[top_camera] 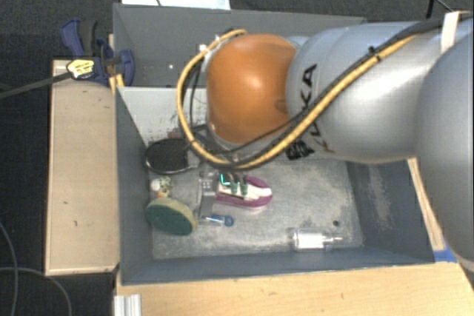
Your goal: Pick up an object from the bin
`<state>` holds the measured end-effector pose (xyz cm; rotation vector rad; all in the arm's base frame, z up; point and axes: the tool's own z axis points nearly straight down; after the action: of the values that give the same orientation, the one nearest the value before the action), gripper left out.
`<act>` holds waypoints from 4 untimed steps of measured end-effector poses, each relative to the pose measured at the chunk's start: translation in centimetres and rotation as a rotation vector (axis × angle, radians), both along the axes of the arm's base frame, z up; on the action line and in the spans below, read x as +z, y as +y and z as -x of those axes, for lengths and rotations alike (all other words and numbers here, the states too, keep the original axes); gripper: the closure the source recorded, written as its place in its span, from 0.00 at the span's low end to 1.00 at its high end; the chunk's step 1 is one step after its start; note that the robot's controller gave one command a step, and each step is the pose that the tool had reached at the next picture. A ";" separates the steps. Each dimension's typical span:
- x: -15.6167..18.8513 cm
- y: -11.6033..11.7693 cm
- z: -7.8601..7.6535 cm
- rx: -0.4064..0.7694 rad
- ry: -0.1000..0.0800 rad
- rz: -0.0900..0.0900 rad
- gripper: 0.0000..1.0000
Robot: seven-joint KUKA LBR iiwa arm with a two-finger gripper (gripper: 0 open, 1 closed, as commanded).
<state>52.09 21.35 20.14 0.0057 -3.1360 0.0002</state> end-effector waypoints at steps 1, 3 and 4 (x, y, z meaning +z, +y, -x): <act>-13.4 4.1 2.2 -0.022 -0.001 -0.001 0.00; -10.1 3.0 1.6 -0.362 -0.004 0.002 0.00; -13.2 2.4 2.1 -0.667 -0.002 0.005 0.00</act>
Offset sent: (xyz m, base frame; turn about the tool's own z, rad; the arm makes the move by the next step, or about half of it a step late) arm -0.0200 0.0398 -0.1314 0.0257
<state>49.97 23.78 6.92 -1.0219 -2.9668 0.0046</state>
